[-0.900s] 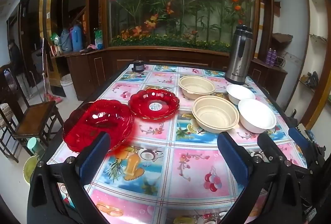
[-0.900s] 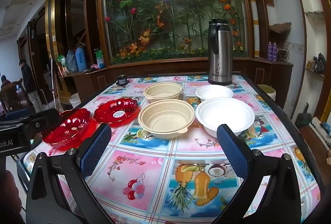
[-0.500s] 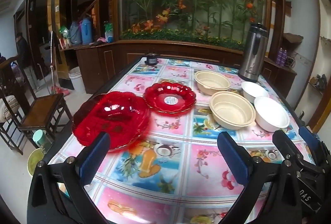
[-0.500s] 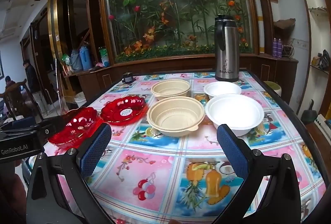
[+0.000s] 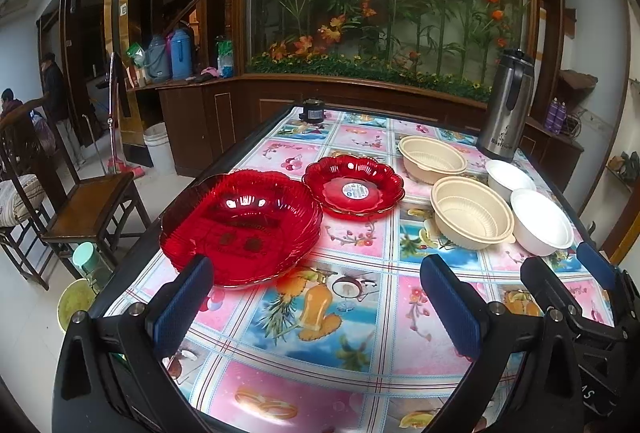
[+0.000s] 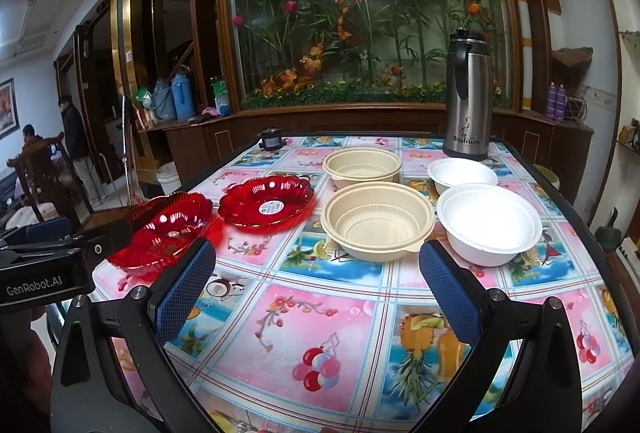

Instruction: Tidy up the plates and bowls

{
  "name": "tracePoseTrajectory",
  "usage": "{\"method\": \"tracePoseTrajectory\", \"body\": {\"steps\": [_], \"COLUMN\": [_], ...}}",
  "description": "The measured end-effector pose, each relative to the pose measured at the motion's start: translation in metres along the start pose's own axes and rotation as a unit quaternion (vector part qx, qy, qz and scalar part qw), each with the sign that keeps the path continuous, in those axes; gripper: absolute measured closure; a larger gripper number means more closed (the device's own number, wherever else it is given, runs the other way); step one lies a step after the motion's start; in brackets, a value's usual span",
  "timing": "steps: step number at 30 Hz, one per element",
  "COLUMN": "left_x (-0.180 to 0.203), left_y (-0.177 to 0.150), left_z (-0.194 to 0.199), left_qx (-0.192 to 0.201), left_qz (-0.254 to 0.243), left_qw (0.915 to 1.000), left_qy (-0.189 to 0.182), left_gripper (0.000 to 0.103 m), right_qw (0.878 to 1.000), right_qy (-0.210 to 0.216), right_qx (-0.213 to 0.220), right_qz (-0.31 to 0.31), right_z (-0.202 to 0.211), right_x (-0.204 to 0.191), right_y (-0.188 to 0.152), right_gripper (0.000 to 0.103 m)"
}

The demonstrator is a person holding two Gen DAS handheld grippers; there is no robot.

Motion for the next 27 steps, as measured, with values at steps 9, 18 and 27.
{"method": "tracePoseTrajectory", "body": {"steps": [9,18,27], "left_x": [-0.0015,0.0023,0.0036], "left_y": [-0.0012,-0.0026,-0.0033], "left_z": [0.0007,0.0009,-0.0006], "left_qx": [-0.001,-0.004,-0.006], "left_qz": [-0.006,-0.012,-0.013], "left_qw": [1.0000,0.9999,0.9999], "left_qy": [0.000,0.000,0.000], "left_gripper": [0.000,0.000,0.000], "right_qw": [1.000,1.000,1.000], "right_qy": [0.000,0.001,0.001], "right_qx": [0.002,0.002,0.001], "right_qz": [-0.004,-0.006,-0.005], "right_z": [0.0022,0.0026,0.0027], "right_x": [0.0020,0.0025,0.0034], "right_y": [0.0024,0.0026,0.0024], "right_gripper": [0.000,0.000,0.000]}}
Point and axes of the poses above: each gripper's, at about its wrist camera, not at the fingertips, and z roughly against the way its jaws point, x to its right, y to its top, the point moved 10 cm from there along -z, roughly the way its jaws point, and after that the axes turned 12 degrees about x, right-handed, at the moved point
